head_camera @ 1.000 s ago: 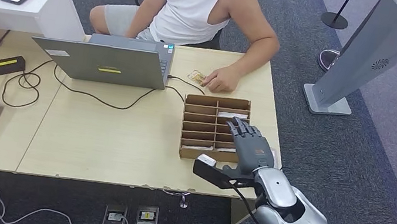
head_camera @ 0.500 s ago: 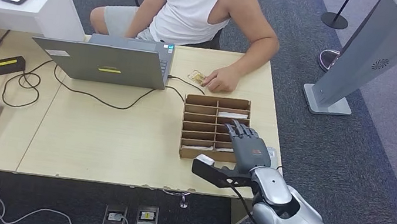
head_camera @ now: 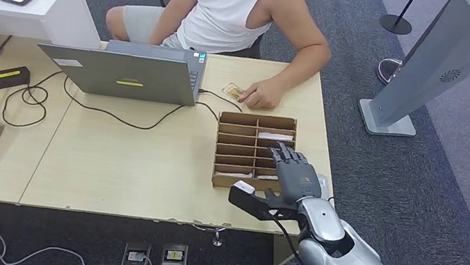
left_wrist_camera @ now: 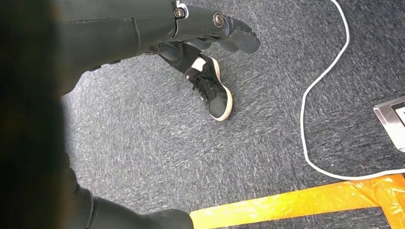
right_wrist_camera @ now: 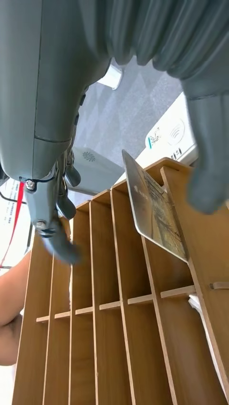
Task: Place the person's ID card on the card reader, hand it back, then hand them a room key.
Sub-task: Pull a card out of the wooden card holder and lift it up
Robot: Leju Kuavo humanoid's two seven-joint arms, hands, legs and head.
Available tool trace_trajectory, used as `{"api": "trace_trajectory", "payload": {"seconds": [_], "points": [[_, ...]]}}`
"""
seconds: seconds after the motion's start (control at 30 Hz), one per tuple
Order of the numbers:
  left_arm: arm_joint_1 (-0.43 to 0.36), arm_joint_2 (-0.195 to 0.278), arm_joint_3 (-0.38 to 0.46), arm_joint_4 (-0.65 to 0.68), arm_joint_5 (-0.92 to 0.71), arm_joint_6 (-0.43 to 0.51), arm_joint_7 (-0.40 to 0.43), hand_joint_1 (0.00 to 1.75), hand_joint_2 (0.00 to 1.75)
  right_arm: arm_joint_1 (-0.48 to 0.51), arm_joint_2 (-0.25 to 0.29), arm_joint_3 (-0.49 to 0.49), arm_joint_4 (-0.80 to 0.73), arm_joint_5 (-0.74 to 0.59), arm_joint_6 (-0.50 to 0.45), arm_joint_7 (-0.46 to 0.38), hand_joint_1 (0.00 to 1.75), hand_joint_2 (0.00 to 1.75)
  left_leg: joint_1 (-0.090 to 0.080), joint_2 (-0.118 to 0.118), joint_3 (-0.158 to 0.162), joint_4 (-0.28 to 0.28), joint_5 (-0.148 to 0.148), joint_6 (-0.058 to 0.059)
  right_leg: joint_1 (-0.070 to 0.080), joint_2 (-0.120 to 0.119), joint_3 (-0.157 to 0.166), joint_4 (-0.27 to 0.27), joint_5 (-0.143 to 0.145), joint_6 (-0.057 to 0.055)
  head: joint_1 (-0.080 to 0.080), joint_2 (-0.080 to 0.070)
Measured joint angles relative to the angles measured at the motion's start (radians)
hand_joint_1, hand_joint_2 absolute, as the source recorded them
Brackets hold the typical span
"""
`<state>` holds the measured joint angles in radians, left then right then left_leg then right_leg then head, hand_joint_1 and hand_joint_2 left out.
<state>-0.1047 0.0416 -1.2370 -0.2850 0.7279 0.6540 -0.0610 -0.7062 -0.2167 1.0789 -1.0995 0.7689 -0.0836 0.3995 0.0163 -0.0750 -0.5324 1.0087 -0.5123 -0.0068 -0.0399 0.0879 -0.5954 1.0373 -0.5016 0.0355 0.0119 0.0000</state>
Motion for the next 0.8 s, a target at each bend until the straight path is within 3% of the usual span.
{"api": "trace_trajectory", "payload": {"seconds": [0.8], "points": [[0.000,0.000,0.000,0.000,0.000,-0.003,0.000,0.00,1.75,0.000,-0.004,0.003,0.005,-0.025,0.013,0.009,1.75,1.75,0.000,0.000,0.000,0.000,0.000,0.000,0.000,0.000,0.000,0.000,0.000,0.000,0.000,0.000]]}}
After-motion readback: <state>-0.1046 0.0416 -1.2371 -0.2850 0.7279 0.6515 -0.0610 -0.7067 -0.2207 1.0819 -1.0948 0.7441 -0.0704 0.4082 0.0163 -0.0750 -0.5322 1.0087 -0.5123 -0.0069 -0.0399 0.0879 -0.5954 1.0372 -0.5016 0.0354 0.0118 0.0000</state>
